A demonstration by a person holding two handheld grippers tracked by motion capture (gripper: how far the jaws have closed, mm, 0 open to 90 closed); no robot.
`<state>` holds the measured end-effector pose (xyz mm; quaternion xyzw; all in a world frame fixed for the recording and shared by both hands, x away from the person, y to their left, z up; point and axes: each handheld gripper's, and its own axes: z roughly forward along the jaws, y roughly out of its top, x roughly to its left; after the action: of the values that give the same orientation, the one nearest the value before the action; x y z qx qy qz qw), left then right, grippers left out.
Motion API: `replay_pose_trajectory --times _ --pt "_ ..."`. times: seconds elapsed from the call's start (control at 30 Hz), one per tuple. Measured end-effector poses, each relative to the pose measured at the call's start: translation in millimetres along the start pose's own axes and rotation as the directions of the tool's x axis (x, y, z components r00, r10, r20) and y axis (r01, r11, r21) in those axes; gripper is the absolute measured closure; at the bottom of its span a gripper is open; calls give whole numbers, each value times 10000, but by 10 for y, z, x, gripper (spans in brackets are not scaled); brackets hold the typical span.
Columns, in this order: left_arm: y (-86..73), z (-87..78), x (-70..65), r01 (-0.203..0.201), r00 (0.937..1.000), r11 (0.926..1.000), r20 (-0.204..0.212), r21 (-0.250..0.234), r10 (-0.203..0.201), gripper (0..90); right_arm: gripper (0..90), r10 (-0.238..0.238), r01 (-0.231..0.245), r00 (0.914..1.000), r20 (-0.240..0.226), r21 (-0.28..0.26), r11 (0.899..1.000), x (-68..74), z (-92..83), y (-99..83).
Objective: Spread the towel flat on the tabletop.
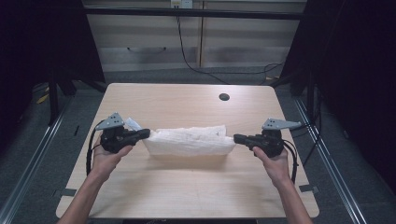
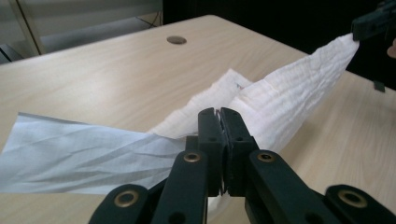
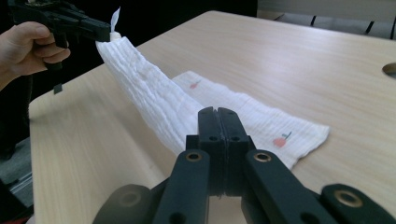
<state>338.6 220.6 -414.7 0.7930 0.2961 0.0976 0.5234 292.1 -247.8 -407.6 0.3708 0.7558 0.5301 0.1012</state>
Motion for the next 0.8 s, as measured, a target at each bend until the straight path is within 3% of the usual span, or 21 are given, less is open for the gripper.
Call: replay_pose_trajectory --times 0.07,0.13,0.33,0.47,0.7,0.8 --pt "-57 11 -30 125 9996 9998 232 126 -128 882 896 56 -56 10000 -36 98 9999 10 -13 -61" --pt "-78 24 -78 -133 9999 9989 75 444 130 882 896 144 -142 9999 -41 306 9994 5 -9 -115" --pt "-211 -27 -191 -299 9993 9954 271 906 275 880 896 148 -134 9997 -201 695 9975 101 -7 -283" --pt "-402 -28 -229 -40 9994 9931 342 1176 0 878 895 229 -179 9990 -390 1232 9922 180 24 -460" --pt "-662 23 -329 1 9984 9816 556 1909 -109 870 894 576 -459 9967 -566 1904 9806 252 106 -798" --pt "-756 12 -364 169 9986 9759 462 2178 -276 836 891 585 -438 9965 -597 2228 9739 264 128 -867"
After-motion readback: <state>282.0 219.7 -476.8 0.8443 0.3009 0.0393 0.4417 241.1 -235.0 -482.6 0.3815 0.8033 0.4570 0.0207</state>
